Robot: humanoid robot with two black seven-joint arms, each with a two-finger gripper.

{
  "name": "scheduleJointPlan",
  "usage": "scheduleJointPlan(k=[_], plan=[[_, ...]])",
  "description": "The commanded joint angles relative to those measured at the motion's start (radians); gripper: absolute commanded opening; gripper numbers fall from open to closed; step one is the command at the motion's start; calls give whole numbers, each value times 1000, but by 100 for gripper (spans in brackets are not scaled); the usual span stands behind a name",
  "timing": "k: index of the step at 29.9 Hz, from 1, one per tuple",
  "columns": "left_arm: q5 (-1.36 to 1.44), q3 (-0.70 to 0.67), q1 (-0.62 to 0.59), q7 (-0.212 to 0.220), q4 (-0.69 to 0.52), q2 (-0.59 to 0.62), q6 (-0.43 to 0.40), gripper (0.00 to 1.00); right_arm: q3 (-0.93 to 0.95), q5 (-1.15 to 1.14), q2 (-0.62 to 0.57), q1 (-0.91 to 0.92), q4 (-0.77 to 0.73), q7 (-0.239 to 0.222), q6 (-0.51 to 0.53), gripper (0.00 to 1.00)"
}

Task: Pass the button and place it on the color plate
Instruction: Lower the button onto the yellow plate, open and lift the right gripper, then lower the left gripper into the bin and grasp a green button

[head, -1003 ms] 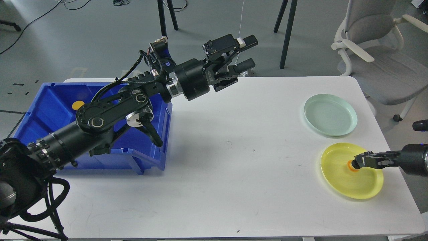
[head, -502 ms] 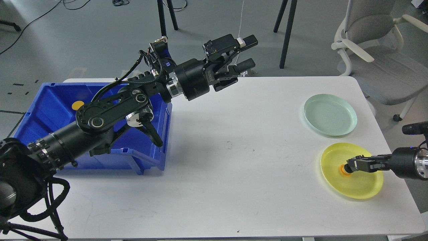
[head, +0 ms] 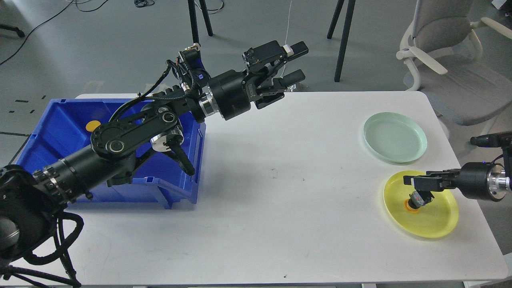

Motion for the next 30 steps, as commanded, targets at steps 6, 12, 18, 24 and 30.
scheduleJointPlan(k=[6, 12, 18, 24, 30], plan=[[3, 14, -15, 0, 17, 115, 112, 86, 76, 556, 45, 46, 1, 0, -2, 97], [25, 32, -26, 0, 4, 359, 103, 92, 97, 882, 186, 68, -2, 0, -4, 97], [335, 61, -41, 0, -25, 603, 103, 93, 106, 1051, 248, 57, -4, 0, -4, 97], [699, 77, -31, 0, -34, 738, 51, 93, 102, 1063, 283, 42, -5, 0, -4, 97], [960, 196, -31, 0, -22, 771, 54, 93, 103, 1063, 289, 23, -5, 0, -4, 97]])
